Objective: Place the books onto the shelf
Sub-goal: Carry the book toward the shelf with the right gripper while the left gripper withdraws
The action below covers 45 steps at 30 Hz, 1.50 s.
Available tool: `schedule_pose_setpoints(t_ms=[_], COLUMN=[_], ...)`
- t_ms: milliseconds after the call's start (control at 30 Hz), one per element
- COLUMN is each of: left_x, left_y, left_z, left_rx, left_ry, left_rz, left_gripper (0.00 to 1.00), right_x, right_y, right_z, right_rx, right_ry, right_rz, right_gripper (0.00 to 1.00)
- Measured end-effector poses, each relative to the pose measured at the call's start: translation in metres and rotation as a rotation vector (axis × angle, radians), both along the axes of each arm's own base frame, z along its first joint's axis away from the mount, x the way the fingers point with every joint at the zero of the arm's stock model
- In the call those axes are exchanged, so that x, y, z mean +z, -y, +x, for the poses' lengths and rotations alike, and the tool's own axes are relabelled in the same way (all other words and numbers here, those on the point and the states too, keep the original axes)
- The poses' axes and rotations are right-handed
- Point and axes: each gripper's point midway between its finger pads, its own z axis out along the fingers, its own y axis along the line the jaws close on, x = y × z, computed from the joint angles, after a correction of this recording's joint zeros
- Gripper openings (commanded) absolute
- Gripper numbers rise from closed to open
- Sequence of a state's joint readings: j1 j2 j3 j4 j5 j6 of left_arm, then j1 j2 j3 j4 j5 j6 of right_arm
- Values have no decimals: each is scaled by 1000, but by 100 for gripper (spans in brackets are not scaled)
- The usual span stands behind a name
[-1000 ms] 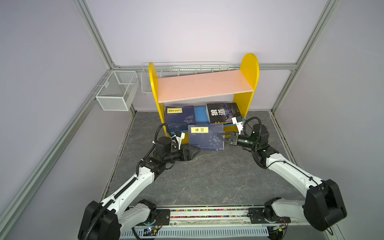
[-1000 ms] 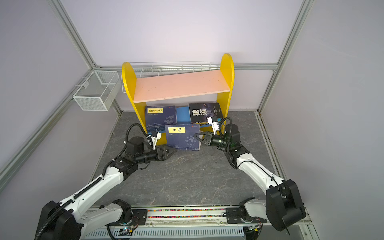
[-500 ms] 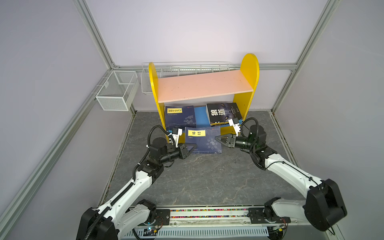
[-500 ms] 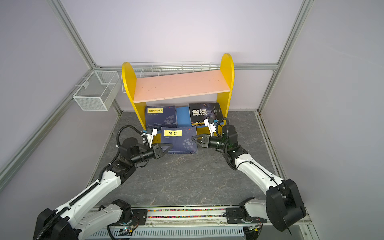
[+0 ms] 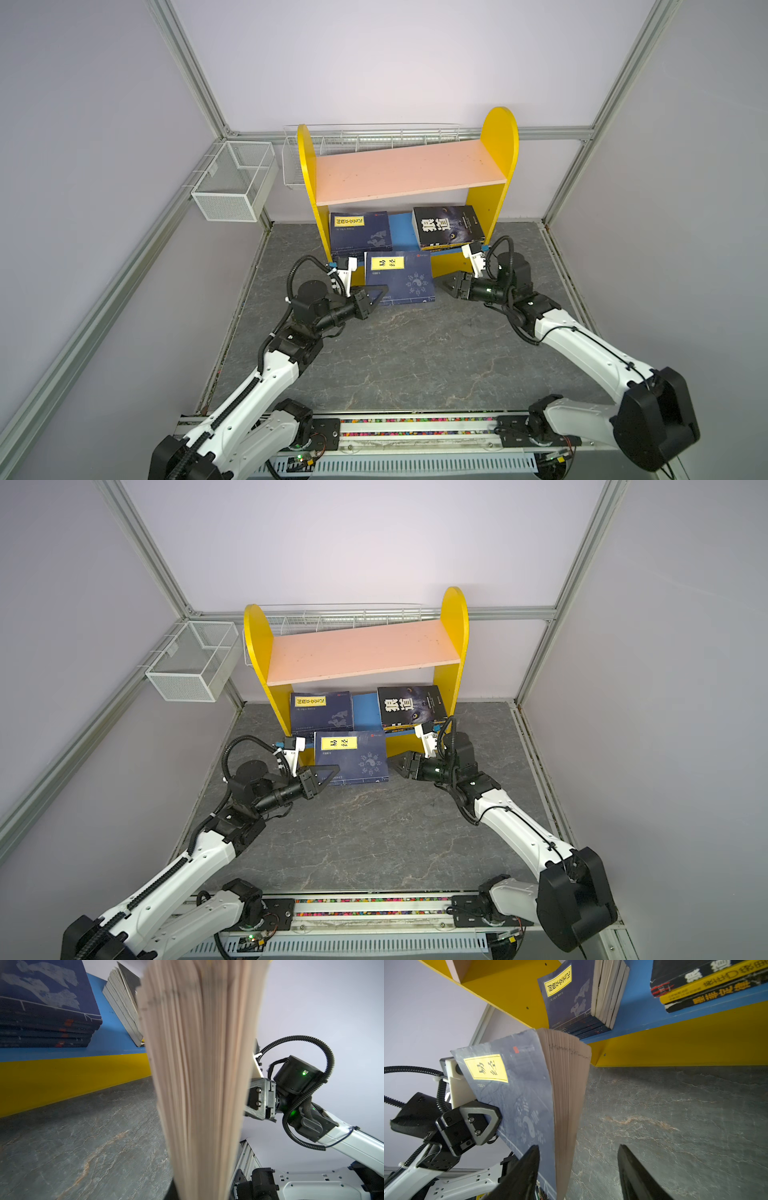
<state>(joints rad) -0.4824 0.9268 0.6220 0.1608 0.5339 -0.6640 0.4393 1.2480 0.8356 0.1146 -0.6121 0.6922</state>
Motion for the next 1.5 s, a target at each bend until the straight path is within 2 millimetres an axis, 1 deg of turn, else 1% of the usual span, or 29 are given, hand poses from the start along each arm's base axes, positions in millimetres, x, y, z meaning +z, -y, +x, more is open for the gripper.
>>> schedule_pose_setpoints(t_ms=[167, 233, 333, 533, 700, 800, 967, 1067, 1133, 1167, 1267, 1300, 1367, 1433, 1500], left_x=[6, 7, 9, 12, 17, 17, 16, 12, 12, 12, 9, 6, -1, -7, -10], left_y=[-2, -3, -6, -11, -14, -16, -18, -20, -21, -22, -25, -27, -32, -38, -47], left_z=[3, 4, 5, 5, 3, 5, 7, 9, 11, 12, 15, 18, 23, 27, 30], left_rx=[22, 31, 50, 75, 89, 99, 114, 129, 138, 145, 173, 195, 235, 279, 335], left_ry=[17, 23, 33, 45, 60, 61, 57, 47, 43, 41, 35, 25, 1, -16, -29], left_rz=[-28, -40, -60, -101, -120, -120, -121, -122, -124, -124, -117, -109, -91, -75, -62], left_gripper=[0, 0, 0, 0, 0, 0, 0, 0, 0, 3, 50, 60, 75, 83, 89], right_x=[15, 17, 18, 14, 11, 12, 20, 26, 30, 31, 32, 32, 35, 37, 44], right_y=[-22, -28, -32, -37, -41, -44, -50, -51, -51, -51, -52, -53, -56, -58, -60], right_z=[-15, -16, -12, -11, -6, -3, -1, -1, 0, 0, -1, -2, -3, -3, 1], right_rx=[90, 106, 109, 117, 116, 124, 140, 138, 134, 133, 131, 134, 136, 134, 132], right_ry=[46, 52, 50, 43, 32, 30, 38, 48, 54, 59, 58, 59, 63, 63, 71], right_rz=[60, 76, 98, 121, 138, 163, 211, 234, 245, 248, 250, 251, 252, 251, 254], right_gripper=[56, 54, 53, 52, 47, 40, 22, 14, 11, 10, 8, 8, 7, 7, 7])
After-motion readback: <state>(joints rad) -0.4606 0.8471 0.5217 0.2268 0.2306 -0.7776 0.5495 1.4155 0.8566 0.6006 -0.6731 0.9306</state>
